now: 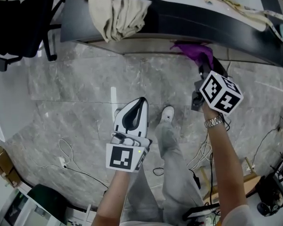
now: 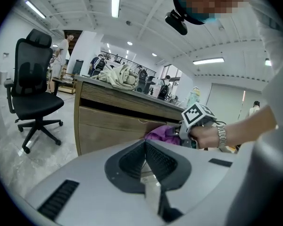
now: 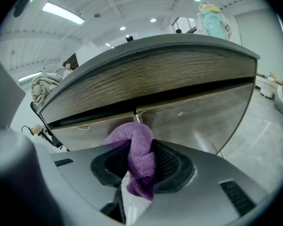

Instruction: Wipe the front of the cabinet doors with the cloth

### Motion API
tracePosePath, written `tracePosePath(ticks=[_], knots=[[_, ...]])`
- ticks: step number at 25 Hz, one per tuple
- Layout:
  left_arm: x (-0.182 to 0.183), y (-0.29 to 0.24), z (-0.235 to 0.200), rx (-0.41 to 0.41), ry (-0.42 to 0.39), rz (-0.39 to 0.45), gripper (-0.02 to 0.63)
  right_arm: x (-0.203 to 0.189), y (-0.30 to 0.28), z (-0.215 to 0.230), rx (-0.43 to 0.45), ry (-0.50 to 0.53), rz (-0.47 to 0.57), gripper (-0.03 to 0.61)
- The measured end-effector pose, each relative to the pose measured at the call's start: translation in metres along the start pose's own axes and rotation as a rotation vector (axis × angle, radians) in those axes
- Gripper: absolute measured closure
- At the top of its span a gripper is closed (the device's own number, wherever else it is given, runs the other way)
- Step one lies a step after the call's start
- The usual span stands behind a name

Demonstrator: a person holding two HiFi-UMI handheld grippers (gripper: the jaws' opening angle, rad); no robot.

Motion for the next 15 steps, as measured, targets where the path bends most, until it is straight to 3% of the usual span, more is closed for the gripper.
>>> tracePosePath(ticks=[6,10,15], knots=[[0.001,0.020,-0.054,-0.028,-0.005,-0.019,0.607,-0.055,-0.013,-0.060,0.026,0.013,-0.084,0.460],[0.004,0.043,-0.101,-0.080,-0.030,-0.048,0.607,-0.092,-0.031,-0.144,0.101,0.050,-0.126,0.460],[0.005,0.070,-0.164,-0.026,0.007,-0.052,0.607,-0.117,-0.048,-0.257,0.223,0.140,-0.173,0.460]])
Point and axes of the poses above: the fingertips, and each gripper's own axes: y backward along the fingers, z to its right, x out of its top, the point moved 8 cm from there along y, backward along the fingers, and after that the axes turned 1 degree about -z, right-handed, at the moved point
